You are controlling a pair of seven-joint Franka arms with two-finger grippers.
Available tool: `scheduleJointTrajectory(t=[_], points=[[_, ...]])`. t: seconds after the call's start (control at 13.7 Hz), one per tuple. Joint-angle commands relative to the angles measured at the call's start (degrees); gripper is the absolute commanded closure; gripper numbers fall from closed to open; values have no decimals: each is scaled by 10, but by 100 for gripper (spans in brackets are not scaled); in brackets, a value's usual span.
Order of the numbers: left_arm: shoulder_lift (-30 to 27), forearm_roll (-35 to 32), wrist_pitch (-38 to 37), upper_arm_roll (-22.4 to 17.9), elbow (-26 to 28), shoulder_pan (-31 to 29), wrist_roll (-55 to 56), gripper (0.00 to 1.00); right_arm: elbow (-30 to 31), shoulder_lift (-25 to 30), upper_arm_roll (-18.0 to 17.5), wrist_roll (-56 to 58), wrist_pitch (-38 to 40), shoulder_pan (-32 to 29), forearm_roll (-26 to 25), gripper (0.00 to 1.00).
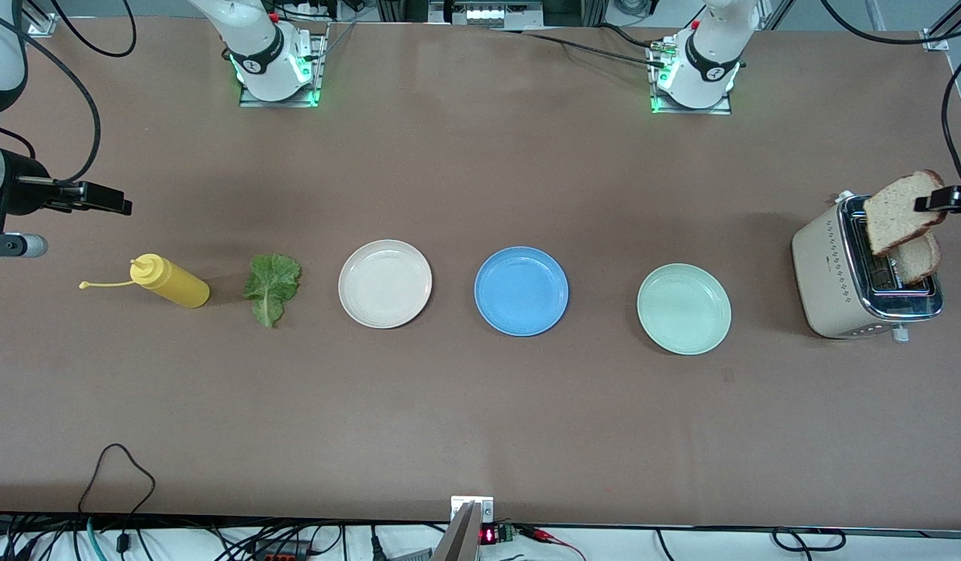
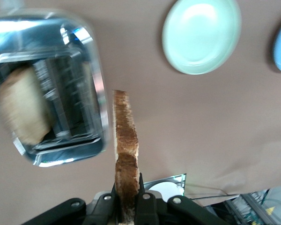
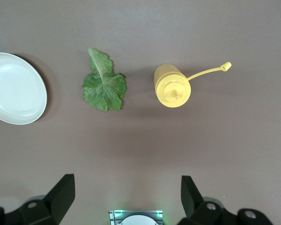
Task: Make sandwich in blue plate with both arms
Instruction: 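Grasp a toast slice with the left gripper and lift it out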
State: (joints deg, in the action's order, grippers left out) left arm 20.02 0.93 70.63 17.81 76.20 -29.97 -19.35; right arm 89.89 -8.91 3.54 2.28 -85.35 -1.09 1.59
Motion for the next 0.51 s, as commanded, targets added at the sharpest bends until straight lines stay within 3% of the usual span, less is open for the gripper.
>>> scheduleJointTrajectory(t=[0.0,0.22,0.44], points=[[16,11,-5,100,8,-1,74,99,-2,1,-1,-2,6,-2,5,0],[27,30,62,191,55,24,213,99,-5,1,-1,1,5,-3,5,0],[67,83,163,203,92,82,277,99,-7,-5,2,7,4,-7,5,0]])
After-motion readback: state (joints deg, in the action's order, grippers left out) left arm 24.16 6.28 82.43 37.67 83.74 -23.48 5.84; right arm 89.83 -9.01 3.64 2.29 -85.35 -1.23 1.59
